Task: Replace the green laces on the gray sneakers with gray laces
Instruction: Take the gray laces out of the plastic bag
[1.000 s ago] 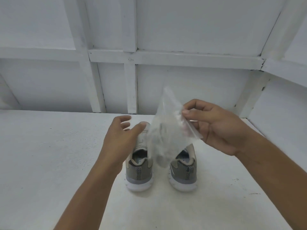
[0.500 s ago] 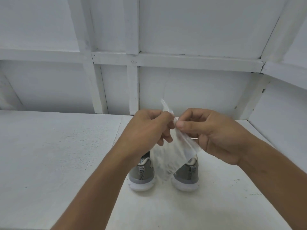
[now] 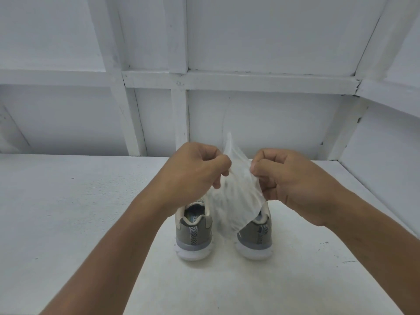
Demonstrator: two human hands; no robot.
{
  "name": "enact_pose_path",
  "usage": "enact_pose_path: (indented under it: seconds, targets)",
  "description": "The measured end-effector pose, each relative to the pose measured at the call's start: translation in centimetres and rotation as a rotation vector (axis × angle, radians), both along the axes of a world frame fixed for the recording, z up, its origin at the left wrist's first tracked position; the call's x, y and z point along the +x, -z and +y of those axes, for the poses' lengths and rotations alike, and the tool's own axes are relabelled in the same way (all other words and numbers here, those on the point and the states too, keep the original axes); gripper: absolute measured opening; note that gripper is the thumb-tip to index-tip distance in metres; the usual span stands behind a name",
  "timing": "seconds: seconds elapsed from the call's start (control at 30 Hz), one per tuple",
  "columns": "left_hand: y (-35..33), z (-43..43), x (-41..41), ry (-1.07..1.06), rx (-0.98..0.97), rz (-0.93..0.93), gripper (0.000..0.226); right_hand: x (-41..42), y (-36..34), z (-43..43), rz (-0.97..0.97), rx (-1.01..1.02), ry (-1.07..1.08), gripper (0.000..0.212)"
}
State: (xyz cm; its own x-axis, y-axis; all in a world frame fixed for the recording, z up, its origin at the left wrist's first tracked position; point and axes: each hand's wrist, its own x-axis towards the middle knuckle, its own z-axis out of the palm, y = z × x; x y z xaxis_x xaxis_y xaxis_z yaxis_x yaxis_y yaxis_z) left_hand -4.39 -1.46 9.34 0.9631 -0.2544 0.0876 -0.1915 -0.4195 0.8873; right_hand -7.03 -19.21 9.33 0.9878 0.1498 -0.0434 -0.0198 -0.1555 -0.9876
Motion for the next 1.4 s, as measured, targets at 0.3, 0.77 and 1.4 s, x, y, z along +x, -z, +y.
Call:
enact_pose_path:
  seconds: [0.3,0.77,1.4]
  targets:
    - [-0.6,1.4,0.9,-0.132,-0.009,-0.014,0.029,1.1,-0.7,-2.7,-0.157,-0.443,0.264,0.020]
    - [-1.5,-1.7,0.4,-0.034,-0.018,-0.022,0.028,0.9,-1.7,-2.3,-0.723,-1.046,-0.312,0.027]
    - [1.1,-0.6,1.0,-0.296,-0.072,-0.204,0.044,0.8,-1.3,-3.4,0.027,-0.350,-0.385,0.073]
